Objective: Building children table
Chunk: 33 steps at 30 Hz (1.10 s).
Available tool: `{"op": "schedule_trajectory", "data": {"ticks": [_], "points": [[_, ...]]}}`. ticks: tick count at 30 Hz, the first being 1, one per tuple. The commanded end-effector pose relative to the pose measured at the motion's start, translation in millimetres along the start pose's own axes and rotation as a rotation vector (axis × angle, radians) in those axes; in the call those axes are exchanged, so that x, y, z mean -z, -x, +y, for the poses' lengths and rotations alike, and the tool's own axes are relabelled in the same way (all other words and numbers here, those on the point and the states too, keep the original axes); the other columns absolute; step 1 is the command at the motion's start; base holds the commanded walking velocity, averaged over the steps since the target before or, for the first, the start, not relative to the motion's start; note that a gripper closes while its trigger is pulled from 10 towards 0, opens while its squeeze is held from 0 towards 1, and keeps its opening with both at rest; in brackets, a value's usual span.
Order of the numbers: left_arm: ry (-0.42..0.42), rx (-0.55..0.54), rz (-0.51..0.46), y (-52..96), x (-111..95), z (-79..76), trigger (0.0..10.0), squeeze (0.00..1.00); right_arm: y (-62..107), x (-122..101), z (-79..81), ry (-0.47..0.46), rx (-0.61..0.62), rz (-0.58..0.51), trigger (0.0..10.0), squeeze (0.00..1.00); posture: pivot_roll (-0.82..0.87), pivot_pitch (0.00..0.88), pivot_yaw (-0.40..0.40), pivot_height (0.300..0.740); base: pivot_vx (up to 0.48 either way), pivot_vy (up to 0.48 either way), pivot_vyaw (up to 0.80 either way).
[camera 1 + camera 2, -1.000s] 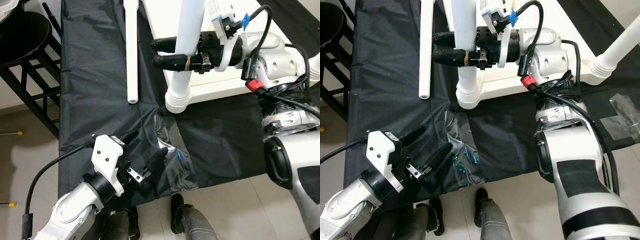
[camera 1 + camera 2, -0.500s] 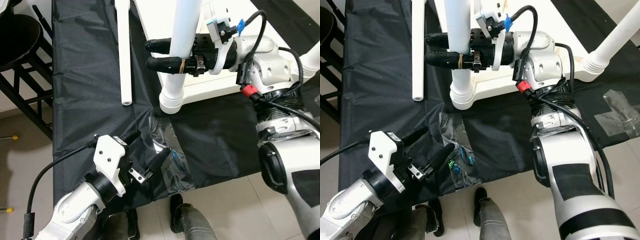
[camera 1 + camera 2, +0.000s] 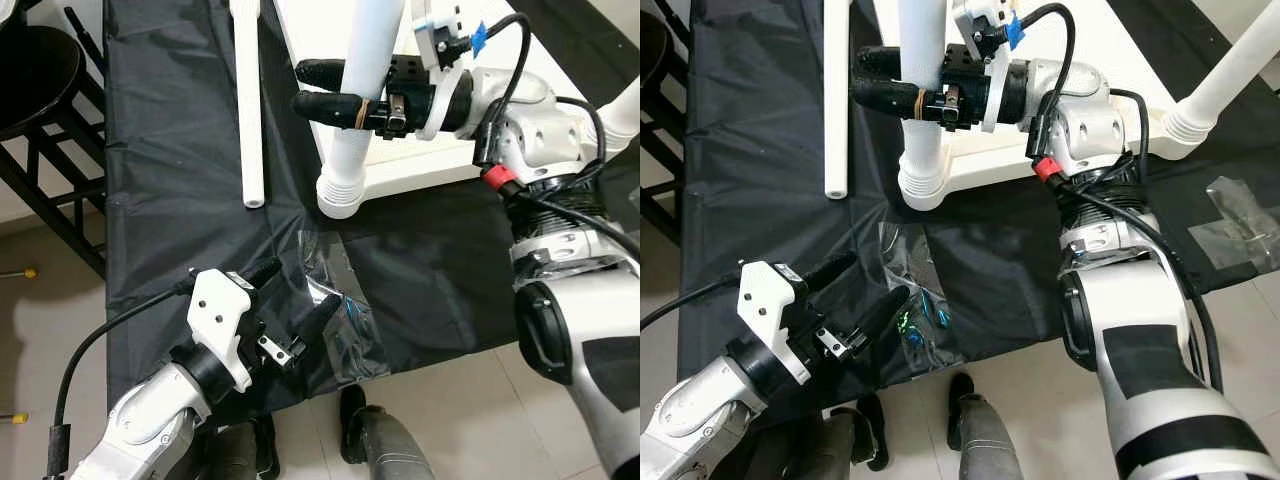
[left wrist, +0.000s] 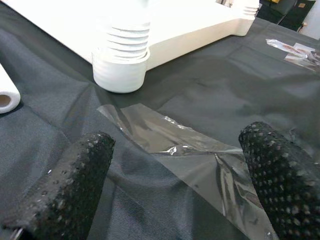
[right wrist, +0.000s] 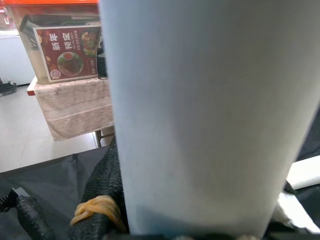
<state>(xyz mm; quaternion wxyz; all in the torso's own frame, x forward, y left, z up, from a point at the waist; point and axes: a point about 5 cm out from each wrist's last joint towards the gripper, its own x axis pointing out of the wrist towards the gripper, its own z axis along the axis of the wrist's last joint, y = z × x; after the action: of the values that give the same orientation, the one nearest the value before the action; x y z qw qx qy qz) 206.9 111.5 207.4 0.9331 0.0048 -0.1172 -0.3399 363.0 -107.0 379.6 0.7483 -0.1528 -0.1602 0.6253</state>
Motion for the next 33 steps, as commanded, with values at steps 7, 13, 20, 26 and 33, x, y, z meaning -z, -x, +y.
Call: {"op": "schedule_trajectory", "data": {"ticks": [7, 13, 20, 26, 33], "points": [[0.014, -0.003, 0.024, 1.3, 5, -1.2, 10.0, 0.00, -4.5, 24, 2.8, -0.041, 0.040, 0.125, 10.0, 0.00, 0.04, 0.453, -0.017, 0.740, 0.000, 0.000, 0.00], [0.015, -0.004, 0.023, 1.2, 5, -1.1, 10.0, 0.00, -10.7, 30, 4.7, -0.050, 0.042, 0.175, 10.0, 0.00, 0.03, 0.453, -0.019, 0.740, 0.000, 0.000, 0.00], [0.015, -0.003, 0.022, 1.0, 5, -1.1, 10.0, 0.00, -14.6, 38, 4.6, -0.075, 0.105, 0.225, 10.0, 0.00, 0.03, 0.452, -0.020, 0.740, 0.000, 0.000, 0.00], [0.016, -0.005, 0.021, 0.6, 6, -1.3, 10.0, 0.00, -14.6, 53, 5.6, -0.099, 0.319, 0.239, 10.0, 0.00, 0.02, 0.447, -0.026, 0.740, 0.000, 0.000, 0.00], [0.015, -0.006, 0.024, 0.5, 8, -0.9, 10.0, 0.00, -9.7, 88, 31.8, -0.212, 0.653, 0.308, 10.0, 0.00, 0.02, 0.428, -0.030, 0.740, 0.000, 0.000, 0.00]]}}
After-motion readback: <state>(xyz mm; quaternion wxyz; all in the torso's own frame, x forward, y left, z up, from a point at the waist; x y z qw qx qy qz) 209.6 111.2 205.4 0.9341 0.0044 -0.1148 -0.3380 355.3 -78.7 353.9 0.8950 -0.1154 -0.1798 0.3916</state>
